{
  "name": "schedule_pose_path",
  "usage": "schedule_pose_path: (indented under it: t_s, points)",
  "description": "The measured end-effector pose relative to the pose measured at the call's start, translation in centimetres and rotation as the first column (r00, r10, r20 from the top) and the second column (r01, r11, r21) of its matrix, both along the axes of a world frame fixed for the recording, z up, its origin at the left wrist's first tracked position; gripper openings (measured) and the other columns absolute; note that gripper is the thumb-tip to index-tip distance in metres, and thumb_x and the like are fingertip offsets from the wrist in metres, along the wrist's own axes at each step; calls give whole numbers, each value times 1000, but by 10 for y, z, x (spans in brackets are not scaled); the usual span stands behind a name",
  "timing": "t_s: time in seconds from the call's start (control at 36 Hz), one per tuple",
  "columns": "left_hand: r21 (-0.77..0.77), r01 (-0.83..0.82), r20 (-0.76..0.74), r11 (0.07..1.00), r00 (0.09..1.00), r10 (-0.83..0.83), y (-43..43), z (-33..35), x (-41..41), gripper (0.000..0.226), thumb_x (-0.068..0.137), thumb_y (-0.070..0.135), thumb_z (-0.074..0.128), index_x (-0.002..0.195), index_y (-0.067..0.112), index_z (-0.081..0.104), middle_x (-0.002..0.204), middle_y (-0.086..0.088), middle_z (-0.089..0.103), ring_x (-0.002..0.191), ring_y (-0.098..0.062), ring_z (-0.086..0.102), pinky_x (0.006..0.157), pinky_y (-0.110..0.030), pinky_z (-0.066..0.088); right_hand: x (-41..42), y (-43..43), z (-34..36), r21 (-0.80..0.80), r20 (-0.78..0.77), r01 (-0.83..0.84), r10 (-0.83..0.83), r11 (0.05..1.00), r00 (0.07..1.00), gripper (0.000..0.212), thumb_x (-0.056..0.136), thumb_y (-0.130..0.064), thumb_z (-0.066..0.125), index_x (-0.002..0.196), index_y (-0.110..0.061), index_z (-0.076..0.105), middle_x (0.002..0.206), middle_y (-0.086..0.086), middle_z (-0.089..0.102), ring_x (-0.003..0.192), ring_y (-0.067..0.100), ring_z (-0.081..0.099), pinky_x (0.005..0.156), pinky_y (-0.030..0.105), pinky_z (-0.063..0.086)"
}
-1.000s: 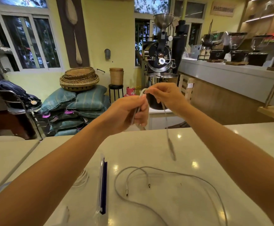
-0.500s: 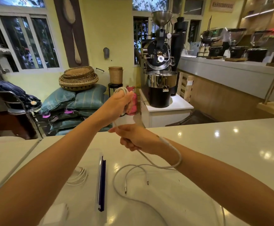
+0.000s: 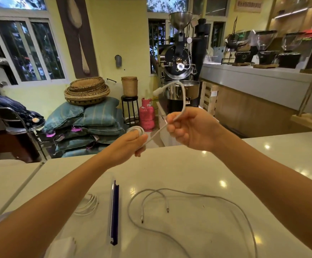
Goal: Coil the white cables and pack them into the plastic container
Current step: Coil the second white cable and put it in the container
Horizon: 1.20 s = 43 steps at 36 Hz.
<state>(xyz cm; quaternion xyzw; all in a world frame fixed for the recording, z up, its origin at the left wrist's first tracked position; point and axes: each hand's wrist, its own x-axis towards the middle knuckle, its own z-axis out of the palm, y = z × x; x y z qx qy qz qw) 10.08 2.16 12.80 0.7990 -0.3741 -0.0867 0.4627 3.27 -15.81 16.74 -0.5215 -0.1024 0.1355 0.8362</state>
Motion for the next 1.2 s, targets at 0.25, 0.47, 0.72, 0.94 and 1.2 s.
schedule_pose_path:
  t_s: [0.25, 0.47, 0.72, 0.94, 1.2]
  points:
    - [-20, 173, -76, 985, 982, -174, -13, 3, -28, 35, 95, 24, 28, 63, 12, 37, 58, -1, 37, 44, 1, 39, 49, -7, 38, 18, 0, 0, 47, 70, 203, -206, 978, 976, 27, 95, -11, 35, 77, -8, 55, 45, -5, 54, 36, 3, 47, 34, 10, 38]
    - [-163, 197, -198, 967, 953, -227, -23, 11, -32, 41, 96, 23, 26, 57, 13, 34, 42, 8, 39, 42, -5, 36, 49, -15, 40, 41, 22, -11, -26, 10, 414, -414, 910, 910, 15, 91, -7, 47, 82, -2, 58, 69, 6, 55, 63, 11, 54, 58, 19, 50]
    - [-359, 181, -361, 916, 878, -315, -22, 13, -26, 42, 95, 25, 28, 56, 13, 37, 41, 8, 38, 40, -8, 35, 46, -20, 40, 56, 41, -42, -143, -25, 397, -405, 906, 914, 16, 88, -16, 49, 76, -7, 56, 70, 6, 55, 66, 15, 55, 61, 24, 48]
    - [-480, 72, -479, 875, 814, -330, -25, 8, -12, 46, 97, 31, 26, 56, 14, 40, 39, 8, 40, 37, -7, 36, 46, -21, 33, 50, 57, -68, -442, 42, 487, -525, 754, 850, 35, 92, -19, 36, 57, -19, 42, 53, -1, 42, 54, 9, 34, 57, 24, 27]
    - [-549, -69, -511, 833, 816, -270, -24, 14, 2, 45, 97, 33, 28, 58, 14, 39, 37, 7, 39, 35, -6, 36, 51, -23, 35, 29, 65, -74, -305, -112, 185, -228, 934, 967, 12, 89, -12, 46, 81, -13, 55, 81, 5, 58, 75, 15, 55, 71, 26, 44]
